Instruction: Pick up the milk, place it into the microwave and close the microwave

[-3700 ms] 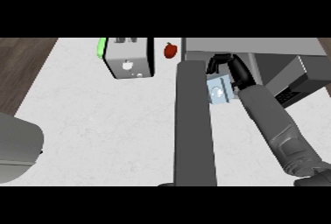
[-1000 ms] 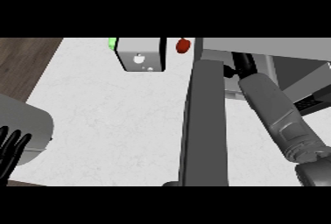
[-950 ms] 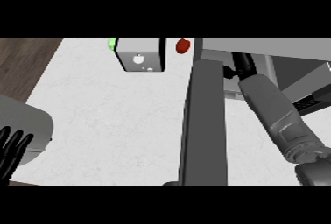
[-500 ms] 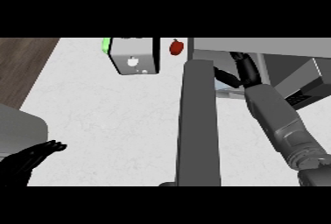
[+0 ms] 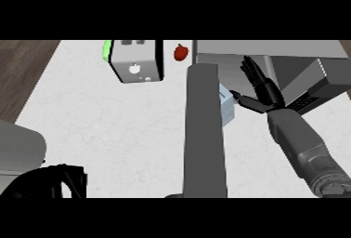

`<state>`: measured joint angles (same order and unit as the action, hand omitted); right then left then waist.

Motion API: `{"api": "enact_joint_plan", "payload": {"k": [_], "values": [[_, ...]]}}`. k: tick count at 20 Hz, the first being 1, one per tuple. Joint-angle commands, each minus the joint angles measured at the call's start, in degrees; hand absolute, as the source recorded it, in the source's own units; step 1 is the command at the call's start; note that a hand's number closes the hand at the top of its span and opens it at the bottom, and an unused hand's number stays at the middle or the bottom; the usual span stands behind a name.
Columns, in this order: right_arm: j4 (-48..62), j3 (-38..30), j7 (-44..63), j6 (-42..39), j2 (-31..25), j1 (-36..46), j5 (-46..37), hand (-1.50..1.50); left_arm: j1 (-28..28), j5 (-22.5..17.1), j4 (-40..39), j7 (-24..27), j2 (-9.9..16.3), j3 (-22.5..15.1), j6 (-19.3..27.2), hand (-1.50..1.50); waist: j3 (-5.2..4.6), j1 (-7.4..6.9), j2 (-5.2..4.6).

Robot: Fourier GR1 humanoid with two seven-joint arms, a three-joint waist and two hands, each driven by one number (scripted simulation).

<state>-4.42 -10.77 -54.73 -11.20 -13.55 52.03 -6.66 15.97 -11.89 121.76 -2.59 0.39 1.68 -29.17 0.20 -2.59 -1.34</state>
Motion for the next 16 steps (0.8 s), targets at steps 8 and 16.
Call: {"api": "enact_joint_plan", "payload": {"k": [8,16], "values": [[-5.3,2.1,-5.5,-6.7,-0.9,-11.2,-1.2,-1.5,-6.0,5.9,-3.1,-3.7,-0.4,-11.0,5.0,1.5,-0.13,2.0,1.04],[-10.1,1.7,-5.4,-11.8,-6.2,-18.3,0.8,-1.5,-15.6,14.3,-11.6,-2.0,-0.4,-19.6,14.4,1.5,-0.16,3.12,1.27]]}}
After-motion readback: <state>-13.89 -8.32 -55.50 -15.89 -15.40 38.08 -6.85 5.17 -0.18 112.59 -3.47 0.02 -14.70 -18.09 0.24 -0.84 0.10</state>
